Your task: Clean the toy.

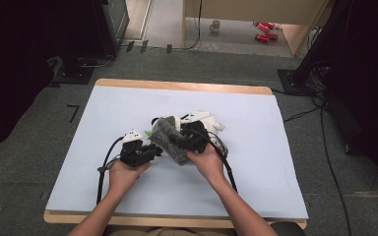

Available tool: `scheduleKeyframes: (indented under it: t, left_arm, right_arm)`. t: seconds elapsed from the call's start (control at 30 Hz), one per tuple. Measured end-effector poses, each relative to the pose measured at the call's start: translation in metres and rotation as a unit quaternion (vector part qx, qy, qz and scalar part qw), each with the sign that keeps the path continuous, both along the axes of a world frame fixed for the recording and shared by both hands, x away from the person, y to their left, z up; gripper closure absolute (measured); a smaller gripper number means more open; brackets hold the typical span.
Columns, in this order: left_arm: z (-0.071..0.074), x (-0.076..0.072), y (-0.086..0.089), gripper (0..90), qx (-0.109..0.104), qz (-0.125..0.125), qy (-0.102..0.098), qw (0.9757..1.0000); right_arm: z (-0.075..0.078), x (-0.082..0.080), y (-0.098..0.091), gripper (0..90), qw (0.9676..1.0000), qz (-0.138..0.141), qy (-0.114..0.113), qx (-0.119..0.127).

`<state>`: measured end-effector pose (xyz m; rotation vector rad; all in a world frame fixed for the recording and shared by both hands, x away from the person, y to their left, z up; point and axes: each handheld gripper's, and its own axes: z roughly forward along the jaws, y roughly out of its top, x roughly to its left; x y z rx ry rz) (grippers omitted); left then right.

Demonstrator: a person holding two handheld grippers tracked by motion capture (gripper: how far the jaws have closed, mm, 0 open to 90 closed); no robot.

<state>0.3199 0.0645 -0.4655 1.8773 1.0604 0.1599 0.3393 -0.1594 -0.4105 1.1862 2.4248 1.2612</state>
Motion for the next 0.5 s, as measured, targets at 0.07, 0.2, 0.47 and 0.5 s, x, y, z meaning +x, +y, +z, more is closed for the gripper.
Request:
scheduleKeyframes:
  t: [0.07,0.2,0.47,0.5]
  left_arm:
    - [-0.001,0.003,0.002,73.8,-0.002,-0.002,0.004,1.0]
    - [0.001,0.007,0.003,74.5,-0.007,-0.009,0.005,0.9999]
    - [0.003,0.018,0.006,75.0,-0.017,-0.016,0.013,0.9996]
    - [0.003,0.02,0.006,75.0,-0.019,-0.016,0.015,0.9996]
  right_arm:
    - [0.0,0.001,-0.006,75.7,0.9999,-0.008,-0.003,-0.011]
    - [0.001,0.003,-0.024,76.0,0.9995,-0.031,0.0,-0.005]
    - [0.01,0.001,-0.058,76.0,0.9969,-0.077,-0.002,0.014]
    - [0.011,0.0,-0.062,76.0,0.9964,-0.083,-0.003,0.017]
